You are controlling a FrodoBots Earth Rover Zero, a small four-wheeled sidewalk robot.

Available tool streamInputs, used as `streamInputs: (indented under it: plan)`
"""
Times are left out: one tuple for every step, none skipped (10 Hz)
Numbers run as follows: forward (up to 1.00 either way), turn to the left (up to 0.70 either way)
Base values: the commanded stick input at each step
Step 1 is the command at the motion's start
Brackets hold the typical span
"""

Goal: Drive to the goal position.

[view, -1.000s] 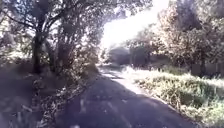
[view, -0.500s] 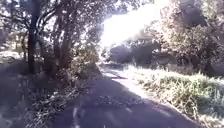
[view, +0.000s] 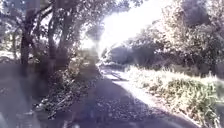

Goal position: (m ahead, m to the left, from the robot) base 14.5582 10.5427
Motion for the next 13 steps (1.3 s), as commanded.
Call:
streamInputs:
  plan:
    - [0.7,-0.02]
    - [0.7,-0.04]
    - [0.7,-0.14]
    - [0.7,-0.14]
    - [0.7,-0.14]
    - [0.7,-0.14]
    - [0.7,-0.14]
    - [0.7,-0.14]
    - [0.7,-0.14]
    - [0.7,-0.14]
    - [0.7,-0.14]
    - [0.7,-0.14]
    - [0.7,-0.14]
